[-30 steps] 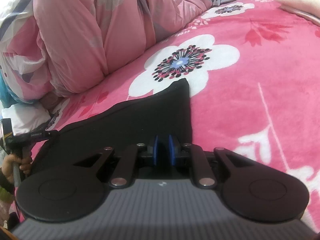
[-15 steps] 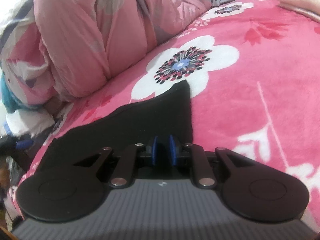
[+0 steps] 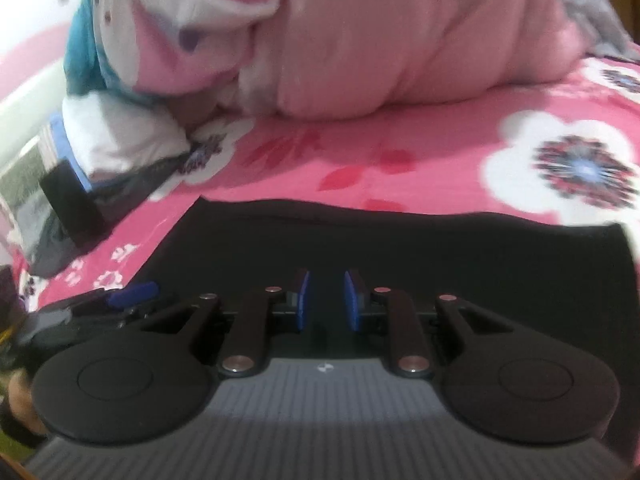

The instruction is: Fold clothes

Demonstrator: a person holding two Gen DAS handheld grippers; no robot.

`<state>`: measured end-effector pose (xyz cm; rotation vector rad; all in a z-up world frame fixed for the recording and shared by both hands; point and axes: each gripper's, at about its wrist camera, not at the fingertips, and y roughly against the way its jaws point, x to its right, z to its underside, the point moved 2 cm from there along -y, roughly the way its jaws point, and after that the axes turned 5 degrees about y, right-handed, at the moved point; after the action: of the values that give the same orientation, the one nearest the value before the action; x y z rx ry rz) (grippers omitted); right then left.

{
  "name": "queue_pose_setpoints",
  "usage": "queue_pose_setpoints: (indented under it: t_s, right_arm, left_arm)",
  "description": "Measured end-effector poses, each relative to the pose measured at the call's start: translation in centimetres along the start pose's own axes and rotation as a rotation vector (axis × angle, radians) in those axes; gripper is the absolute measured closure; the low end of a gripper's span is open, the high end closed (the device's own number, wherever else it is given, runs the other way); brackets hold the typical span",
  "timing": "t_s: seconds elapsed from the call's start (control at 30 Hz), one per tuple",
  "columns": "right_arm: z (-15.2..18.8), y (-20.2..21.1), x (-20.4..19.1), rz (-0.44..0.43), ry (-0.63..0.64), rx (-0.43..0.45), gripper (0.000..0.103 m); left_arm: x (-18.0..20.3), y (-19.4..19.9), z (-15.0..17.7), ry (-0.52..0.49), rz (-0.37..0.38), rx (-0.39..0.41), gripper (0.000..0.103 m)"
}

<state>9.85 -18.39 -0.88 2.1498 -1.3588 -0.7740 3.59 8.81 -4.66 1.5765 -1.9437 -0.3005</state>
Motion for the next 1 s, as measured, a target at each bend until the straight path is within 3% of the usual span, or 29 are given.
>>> queue_pose_setpoints:
  t_s: [0.1, 0.53, 0.67, 0.77, 0.87, 1.0]
  right_arm:
    - [-1.8, -3.2, -3.1, -0.02, 0.057, -0.054, 0.085]
    - [-6.4, -10.8, -0.4, 0.182, -0.053, -0.075, 0.084]
    - [-6.1, -7.8, -1.9, 0.063, -0.108, -0.026, 0.083]
    - [-4.6, -6.9, -4.5, 0.004, -0.04, -0.072, 0.083]
    - [-3.7, -9.3, -5.7, 0.009, 0.012, -0.15, 0.083]
    - [-5.9, -12.5, -4.0, 0.028, -0.072, -0.081, 0.083]
  left_arm:
    - [-0.4, 0.2, 0.4, 0.011, 0.02, 0.022, 0.042]
    - [-1.6, 0.4, 0.7, 0.071, 0.078, 0.032, 0.042]
    - [-1.6, 0.3, 0.6, 0.065, 0.078, 0.027, 0.042]
    - [-1.7, 0.3, 0.6, 0.067, 0.082, 0.025, 0.041]
    - [-1.6, 0.3, 0.5, 0.06, 0.077, 0.023, 0.041]
    - [-1.3, 0.3, 0.6, 0.044, 0.063, 0.024, 0.041]
